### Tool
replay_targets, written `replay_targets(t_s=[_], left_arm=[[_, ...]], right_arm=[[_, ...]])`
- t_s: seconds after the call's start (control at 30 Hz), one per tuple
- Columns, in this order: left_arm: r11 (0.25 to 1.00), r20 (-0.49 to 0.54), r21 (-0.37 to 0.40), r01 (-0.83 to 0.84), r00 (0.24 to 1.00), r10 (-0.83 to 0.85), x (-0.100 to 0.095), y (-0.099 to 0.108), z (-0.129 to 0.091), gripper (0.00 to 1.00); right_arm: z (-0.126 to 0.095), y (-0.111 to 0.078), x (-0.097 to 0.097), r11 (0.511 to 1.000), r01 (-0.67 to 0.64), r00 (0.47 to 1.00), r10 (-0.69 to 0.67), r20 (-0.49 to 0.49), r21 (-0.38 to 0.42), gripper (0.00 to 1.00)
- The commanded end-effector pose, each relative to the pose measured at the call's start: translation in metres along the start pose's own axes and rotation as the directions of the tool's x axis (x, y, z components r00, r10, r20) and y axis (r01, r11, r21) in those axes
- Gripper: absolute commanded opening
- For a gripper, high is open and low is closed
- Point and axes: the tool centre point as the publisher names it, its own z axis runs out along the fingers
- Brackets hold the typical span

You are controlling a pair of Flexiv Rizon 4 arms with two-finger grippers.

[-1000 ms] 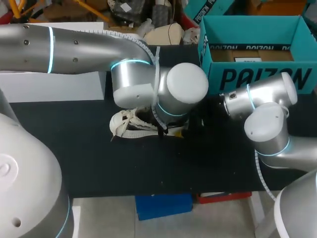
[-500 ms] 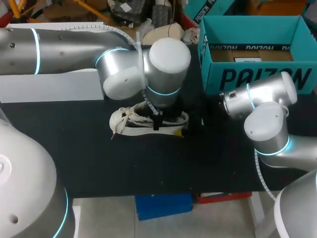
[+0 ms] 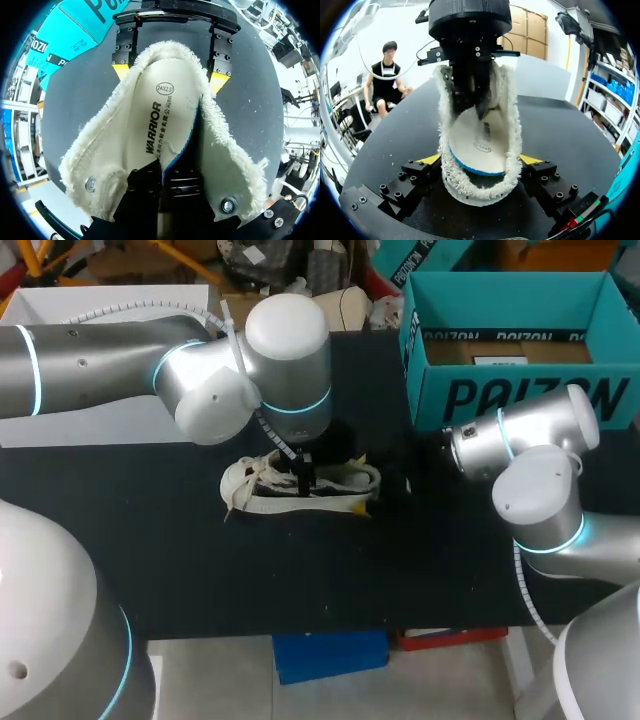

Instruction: Take the shoe out of the shoebox, open the shoe tongue, remove and reinsert the insole, then place the shoe into the shoebox

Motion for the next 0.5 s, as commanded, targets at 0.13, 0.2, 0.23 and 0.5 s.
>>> replay_targets(t_s=[0.13,0.2,0.23,0.5], left_arm=[[0.997,-0.028,0.072,0.014,1.0,-0.012,0.001,0.003,-0.025,0.0],[0.997,-0.032,0.081,0.017,0.999,-0.014,0.003,-0.001,-0.03,0.0],[0.996,-0.031,0.087,0.016,0.999,-0.013,0.004,-0.002,-0.033,0.0],[0.995,-0.026,0.101,-0.025,0.999,0.028,0.012,-0.018,-0.036,0.0]], right_arm=[[0.003,-0.001,0.002,1.0,-0.001,1.0,0.001,-0.001,0.002,0.0],[0.003,-0.001,0.002,1.0,-0.001,1.0,0.001,-0.001,0.002,0.0],[0.003,-0.001,0.002,1.0,-0.001,1.0,0.001,-0.001,0.002,0.0],[0.003,-0.001,0.002,1.0,-0.001,1.0,0.001,-0.001,0.002,0.0]])
